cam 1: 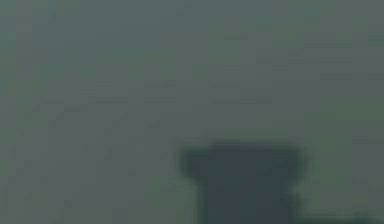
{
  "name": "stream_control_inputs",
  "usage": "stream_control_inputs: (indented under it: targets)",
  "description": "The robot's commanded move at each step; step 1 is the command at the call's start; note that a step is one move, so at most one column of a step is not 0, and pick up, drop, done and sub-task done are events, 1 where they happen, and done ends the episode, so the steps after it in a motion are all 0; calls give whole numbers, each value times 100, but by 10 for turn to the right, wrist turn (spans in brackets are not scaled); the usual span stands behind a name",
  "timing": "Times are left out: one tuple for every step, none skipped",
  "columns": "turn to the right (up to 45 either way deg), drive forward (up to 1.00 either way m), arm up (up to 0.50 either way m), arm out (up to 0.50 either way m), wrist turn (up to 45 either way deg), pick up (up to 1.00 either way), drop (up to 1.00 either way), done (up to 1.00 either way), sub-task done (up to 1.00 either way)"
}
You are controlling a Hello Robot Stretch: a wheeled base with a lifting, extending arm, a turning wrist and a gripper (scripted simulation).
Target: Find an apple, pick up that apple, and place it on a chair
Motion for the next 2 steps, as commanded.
stream_control_inputs:
  targets:
    - [0, 0, 0, 0, 360, 0, 0, 0, 0]
    - [0, 0, -30, 0, 0, 0, 0, 0, 0]
